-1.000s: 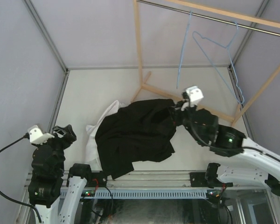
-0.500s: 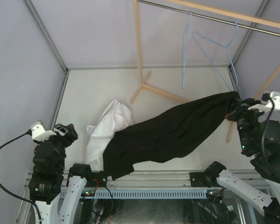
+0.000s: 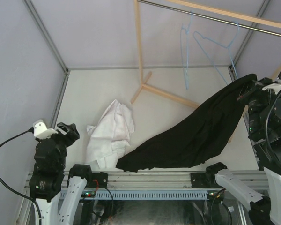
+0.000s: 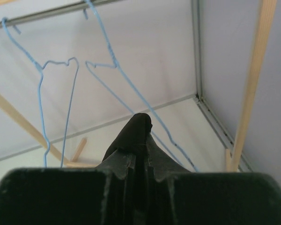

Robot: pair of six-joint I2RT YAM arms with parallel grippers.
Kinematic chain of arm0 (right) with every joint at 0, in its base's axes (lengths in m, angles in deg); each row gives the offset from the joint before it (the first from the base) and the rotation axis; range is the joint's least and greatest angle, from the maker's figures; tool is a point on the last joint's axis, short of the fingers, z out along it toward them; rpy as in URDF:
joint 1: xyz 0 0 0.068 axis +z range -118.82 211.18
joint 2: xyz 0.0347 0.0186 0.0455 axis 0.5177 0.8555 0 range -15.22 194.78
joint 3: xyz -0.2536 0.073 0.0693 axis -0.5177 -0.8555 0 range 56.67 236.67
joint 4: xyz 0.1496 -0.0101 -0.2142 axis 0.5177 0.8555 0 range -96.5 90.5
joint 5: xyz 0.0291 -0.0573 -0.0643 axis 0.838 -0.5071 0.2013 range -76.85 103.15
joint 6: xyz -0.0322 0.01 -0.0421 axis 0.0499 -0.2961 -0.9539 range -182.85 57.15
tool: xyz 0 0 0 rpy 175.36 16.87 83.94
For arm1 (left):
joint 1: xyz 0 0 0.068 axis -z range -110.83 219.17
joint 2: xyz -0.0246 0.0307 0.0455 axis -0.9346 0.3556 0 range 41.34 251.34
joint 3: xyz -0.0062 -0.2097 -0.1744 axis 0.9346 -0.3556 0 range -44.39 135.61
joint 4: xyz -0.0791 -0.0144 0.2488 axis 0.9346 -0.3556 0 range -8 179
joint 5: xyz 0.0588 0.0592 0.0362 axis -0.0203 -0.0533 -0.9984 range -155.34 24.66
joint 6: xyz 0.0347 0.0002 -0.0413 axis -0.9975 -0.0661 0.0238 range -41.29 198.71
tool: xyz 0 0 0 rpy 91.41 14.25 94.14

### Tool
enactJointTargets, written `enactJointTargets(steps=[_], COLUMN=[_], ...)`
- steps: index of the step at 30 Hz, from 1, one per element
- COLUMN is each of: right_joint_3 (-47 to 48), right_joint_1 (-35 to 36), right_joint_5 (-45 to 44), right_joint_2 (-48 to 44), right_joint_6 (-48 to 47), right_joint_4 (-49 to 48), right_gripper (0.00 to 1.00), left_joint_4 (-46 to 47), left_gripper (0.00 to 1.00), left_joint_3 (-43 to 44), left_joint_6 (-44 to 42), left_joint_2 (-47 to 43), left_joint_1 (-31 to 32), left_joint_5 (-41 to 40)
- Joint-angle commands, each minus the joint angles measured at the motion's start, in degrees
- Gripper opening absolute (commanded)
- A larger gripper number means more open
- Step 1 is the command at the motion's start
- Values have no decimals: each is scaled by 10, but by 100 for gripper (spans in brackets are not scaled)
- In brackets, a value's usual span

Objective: Place the shirt on the hanger
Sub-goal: Pick up the shirt from the center of the board.

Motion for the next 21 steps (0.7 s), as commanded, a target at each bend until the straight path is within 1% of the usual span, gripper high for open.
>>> enactJointTargets(steps=[1,5,10,12,14,18,21], right_joint_3=[64,93,133,143,145,143,162], right_joint_1=[-115,-263,-476,-548,-590,-698,-722], right_joint_5=[158,314,520,595,639,748,782], right_joint_2=[35,50,73,85,93,109,133], right_joint_6=[42,97,166,199,231,319,341], right_joint_4=[14,19,18,11,-3,-58,-74], right_gripper=[0,0,0,0,0,0,0], left_joint_4=[21,22,21,21,21,22,21], left_gripper=[75,76,75,75,75,76,76], left_joint_3=[-10,-9,-9,-10,-10,-9,-9], left_joint_6=[-3,-3,-4,-4,-4,-4,-4], left_joint_2=[12,14,18,19,19,22,23], left_joint_1=[-3,-4,-4,-4,-3,-4,-4], left_joint_5=[12,13,17,17,16,16,16])
